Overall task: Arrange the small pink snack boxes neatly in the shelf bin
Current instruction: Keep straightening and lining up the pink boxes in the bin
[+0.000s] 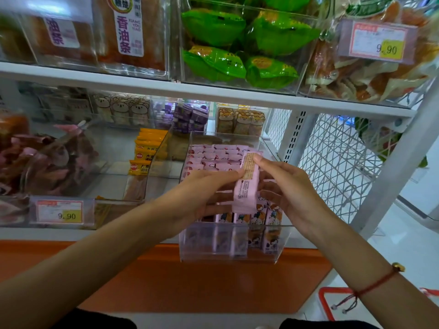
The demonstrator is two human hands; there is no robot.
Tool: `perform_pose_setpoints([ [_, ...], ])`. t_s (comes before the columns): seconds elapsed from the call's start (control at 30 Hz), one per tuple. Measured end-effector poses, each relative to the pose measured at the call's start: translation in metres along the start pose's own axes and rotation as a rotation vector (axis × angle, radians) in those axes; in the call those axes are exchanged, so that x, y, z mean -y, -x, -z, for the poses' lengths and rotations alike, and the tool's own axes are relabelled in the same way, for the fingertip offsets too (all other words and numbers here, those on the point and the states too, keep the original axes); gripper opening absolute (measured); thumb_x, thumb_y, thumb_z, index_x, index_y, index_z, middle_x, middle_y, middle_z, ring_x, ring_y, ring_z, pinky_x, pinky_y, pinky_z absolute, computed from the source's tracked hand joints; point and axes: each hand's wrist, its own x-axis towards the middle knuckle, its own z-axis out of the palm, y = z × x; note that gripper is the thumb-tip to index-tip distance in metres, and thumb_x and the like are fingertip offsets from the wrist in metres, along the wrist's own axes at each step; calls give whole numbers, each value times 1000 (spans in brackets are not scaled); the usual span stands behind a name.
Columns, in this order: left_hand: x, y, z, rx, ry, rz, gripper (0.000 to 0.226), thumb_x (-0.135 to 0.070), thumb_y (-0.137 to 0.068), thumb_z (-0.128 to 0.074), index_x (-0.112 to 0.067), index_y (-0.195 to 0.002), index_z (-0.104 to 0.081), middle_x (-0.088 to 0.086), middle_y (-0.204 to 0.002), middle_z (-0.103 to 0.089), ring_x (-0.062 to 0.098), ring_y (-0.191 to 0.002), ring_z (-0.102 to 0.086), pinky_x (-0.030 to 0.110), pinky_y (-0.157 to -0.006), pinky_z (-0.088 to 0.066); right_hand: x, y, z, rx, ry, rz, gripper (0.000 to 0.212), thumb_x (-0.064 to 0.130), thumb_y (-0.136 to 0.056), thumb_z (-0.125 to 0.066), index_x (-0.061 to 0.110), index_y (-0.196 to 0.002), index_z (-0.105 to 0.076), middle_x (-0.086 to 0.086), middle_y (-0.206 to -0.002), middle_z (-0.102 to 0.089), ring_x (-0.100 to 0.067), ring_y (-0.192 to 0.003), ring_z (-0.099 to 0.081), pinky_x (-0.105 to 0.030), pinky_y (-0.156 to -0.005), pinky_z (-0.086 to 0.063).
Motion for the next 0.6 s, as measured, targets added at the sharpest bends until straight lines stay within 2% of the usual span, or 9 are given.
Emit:
perform_pose_setpoints([
  [0.1,0,1,-1,-13,-56,-39,20,-28,-93,-56,-18,-105,-69,-2,-93,-75,9,-84,-72,17,-63,-54,1,0,-1,2,31,49,34,35,-83,-67,14,-109,-63,-1,-86,-71,-13,-78,-68,-21,-63,-51],
  [0.2,1,0,1,-98,-319,-265,26,-16,-93,-57,-25,-117,-61,-11,-101,-72,-1,-92,-67,9,-70,-52,2,3,0,48,153,221,31,29,-88,-62,29,-118,-56,2,-99,-70,-7,-90,-68,-21,-74,-56],
  [0.27,-1,1,1,-162,-440,-427,33,-13,-87,-62,-23,-119,-58,-17,-106,-66,-9,-98,-61,5,-78,-48,4,8,0,132,205,354,30,18,-88,-63,31,-115,-55,5,-107,-67,-4,-98,-66,-22,-80,-54],
  [0.33,-1,2,2,-198,-466,-529,35,-23,-79,-66,-28,-112,-55,-18,-110,-62,-9,-102,-59,8,-87,-47,3,11,0,215,214,462,31,5,-87,-63,27,-107,-55,5,-111,-64,-8,-105,-64,-25,-87,-53],
  [0.4,0,3,2,-211,-488,-565,36,-26,-78,-66,-33,-111,-53,-17,-112,-62,-6,-106,-58,13,-93,-48,3,13,-2,242,270,528,32,1,-86,-63,25,-105,-55,3,-113,-62,-11,-111,-60,-29,-94,-51],
  [0.53,3,3,1,-186,-506,-582,39,-11,-85,-67,-23,-120,-57,-14,-113,-64,-3,-105,-60,11,-84,-49,0,14,-5,220,331,544,37,6,-87,-63,30,-114,-54,4,-119,-60,-9,-116,-56,-32,-99,-49],
  [0.6,1,3,1,-224,-424,-562,34,-13,-84,-67,-26,-114,-59,-14,-107,-67,-3,-98,-64,9,-77,-49,-4,13,-4,168,408,528,50,18,-87,-64,34,-131,-44,12,-128,-53,0,-121,-49,-24,-102,-43],
])
